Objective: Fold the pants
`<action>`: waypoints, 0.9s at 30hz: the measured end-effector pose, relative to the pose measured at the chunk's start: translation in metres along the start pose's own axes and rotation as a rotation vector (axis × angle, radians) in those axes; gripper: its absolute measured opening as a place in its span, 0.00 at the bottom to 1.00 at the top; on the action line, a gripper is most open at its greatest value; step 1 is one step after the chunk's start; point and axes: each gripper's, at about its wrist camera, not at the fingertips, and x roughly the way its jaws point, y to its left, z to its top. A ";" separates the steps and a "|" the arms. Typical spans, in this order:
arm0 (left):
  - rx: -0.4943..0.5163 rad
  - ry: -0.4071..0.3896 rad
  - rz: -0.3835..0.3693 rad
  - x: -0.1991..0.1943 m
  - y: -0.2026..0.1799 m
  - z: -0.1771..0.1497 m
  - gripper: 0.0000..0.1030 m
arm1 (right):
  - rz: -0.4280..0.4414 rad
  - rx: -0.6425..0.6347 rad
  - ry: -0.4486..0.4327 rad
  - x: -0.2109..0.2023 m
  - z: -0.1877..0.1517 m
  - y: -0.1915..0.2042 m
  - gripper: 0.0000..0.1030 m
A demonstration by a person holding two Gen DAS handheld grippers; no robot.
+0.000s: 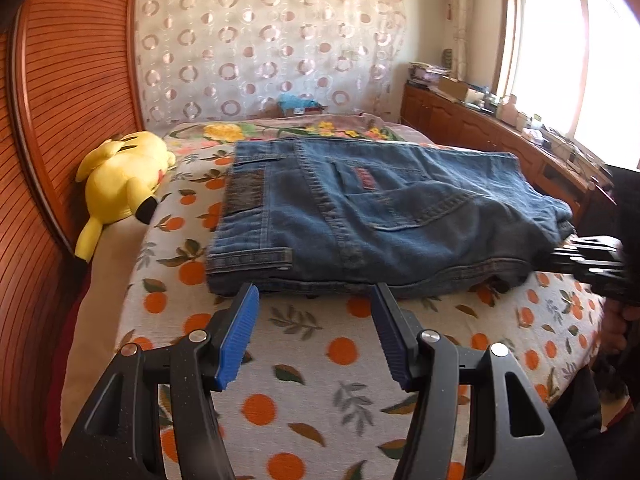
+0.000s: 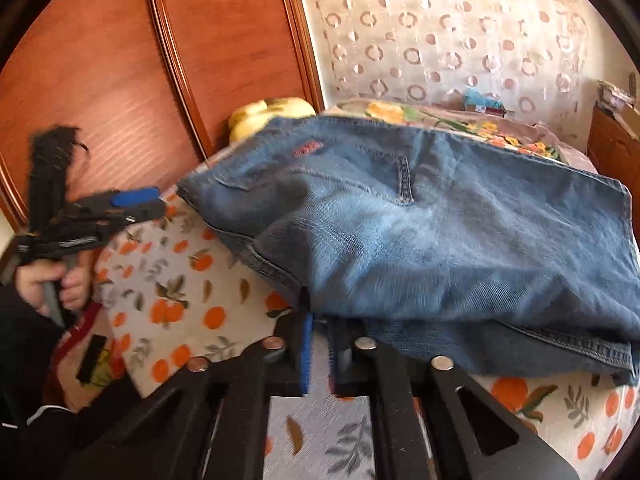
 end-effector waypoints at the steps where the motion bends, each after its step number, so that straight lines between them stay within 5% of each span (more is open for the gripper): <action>1: -0.006 0.001 0.007 0.001 0.004 0.001 0.57 | 0.013 0.006 -0.021 -0.008 -0.001 0.000 0.02; 6: -0.022 0.004 0.042 0.011 0.022 0.008 0.57 | 0.013 0.021 -0.065 -0.031 -0.009 -0.003 0.00; 14: -0.056 0.040 0.064 0.032 0.046 0.019 0.57 | -0.026 0.010 -0.018 -0.023 -0.020 0.002 0.00; 21: -0.061 0.050 0.040 0.036 0.051 0.020 0.57 | -0.040 -0.002 0.002 -0.005 -0.012 0.007 0.38; 26: -0.047 0.048 0.034 0.038 0.050 0.022 0.57 | -0.034 -0.021 -0.009 0.009 -0.002 0.011 0.38; 27: -0.045 0.050 0.030 0.039 0.051 0.023 0.57 | -0.036 -0.028 -0.011 0.010 -0.002 0.012 0.29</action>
